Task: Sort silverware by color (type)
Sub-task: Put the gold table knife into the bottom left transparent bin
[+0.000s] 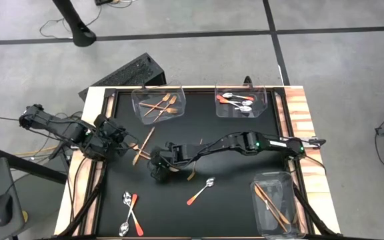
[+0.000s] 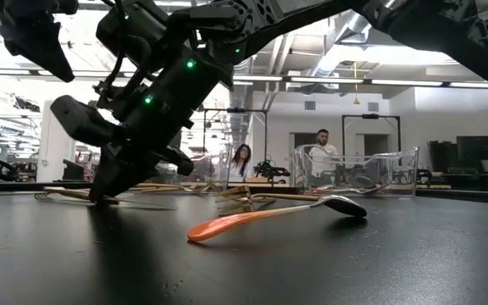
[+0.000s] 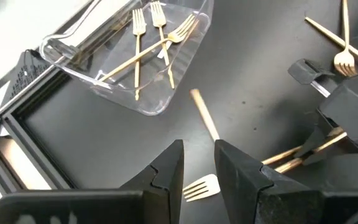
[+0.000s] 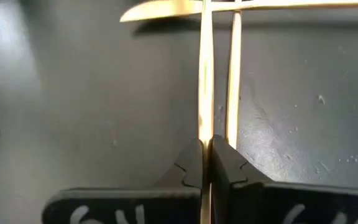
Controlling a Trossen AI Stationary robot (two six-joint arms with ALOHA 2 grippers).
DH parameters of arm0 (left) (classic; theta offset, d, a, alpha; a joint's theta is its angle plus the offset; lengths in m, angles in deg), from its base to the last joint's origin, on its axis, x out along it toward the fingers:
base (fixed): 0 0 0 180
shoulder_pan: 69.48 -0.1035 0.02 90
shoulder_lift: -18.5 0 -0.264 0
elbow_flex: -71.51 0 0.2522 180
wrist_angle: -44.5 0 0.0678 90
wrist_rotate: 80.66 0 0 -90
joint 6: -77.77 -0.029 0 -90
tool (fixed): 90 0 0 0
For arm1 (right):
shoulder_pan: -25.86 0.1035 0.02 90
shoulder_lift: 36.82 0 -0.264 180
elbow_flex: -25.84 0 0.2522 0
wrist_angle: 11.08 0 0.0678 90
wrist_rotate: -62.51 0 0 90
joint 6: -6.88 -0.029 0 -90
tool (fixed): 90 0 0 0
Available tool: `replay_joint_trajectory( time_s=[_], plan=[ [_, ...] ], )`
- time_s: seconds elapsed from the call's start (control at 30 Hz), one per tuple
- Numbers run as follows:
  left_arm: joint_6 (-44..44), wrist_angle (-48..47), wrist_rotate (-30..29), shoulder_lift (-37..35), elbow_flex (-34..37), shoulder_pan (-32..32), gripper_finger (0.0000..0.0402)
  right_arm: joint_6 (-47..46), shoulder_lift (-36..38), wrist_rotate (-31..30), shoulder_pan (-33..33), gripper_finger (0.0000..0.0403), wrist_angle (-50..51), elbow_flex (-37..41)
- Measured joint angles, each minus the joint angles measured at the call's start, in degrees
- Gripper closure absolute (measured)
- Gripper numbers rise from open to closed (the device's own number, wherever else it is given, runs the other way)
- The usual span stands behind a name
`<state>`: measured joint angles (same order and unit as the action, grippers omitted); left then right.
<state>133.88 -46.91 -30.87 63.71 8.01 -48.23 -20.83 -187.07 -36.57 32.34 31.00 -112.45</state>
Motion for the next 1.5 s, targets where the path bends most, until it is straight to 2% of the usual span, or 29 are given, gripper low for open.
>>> replay_joint_trajectory(
  time_s=[0.1, 0.33, 0.57, 0.83, 1.03, 1.2, 1.5],
  plan=[
    [0.02, 0.01, -0.04, 0.0, 0.0, -0.41, 0.0322, -1.17, 1.5, 0.91, -0.15, 0.0383, 0.94, 0.14],
    [-1.51, 0.29, -3.58, 0.02, 0.0, -0.42, 0.0322, 0.63, 9.4, 1.6, -0.6, 0.0385, 12.3, 0.9],
    [-3.11, 2.11, -8.03, 0.0, 0.02, -0.4, 0.0322, 1.0, 21.41, -2.42, -1.12, 0.0386, 33.27, 0.48],
    [-8.47, 13.29, -10.53, 0.22, 2.54, -0.63, 0.0322, -5.22, 30.54, -8.34, 2.46, 0.0386, 52.37, 0.39],
    [-3.63, 20.85, -9.97, 1.11, 3.99, -1.43, 0.0322, -11.12, 34.4, -11.78, 6.21, 0.0383, 61.83, 0.92],
    [-1.55, 27.86, -10.01, 3.07, 4.17, -2.55, 0.0322, -16.09, 41.54, -12.1, 9.67, 0.0381, 61.75, 7.13],
    [-2.79, 41.35, -8.66, 9.24, 4.2, -5.5, 0.0322, -37.86, 61.52, -13.86, 20.65, 0.0382, 61.5, 30.32]
  ],
)
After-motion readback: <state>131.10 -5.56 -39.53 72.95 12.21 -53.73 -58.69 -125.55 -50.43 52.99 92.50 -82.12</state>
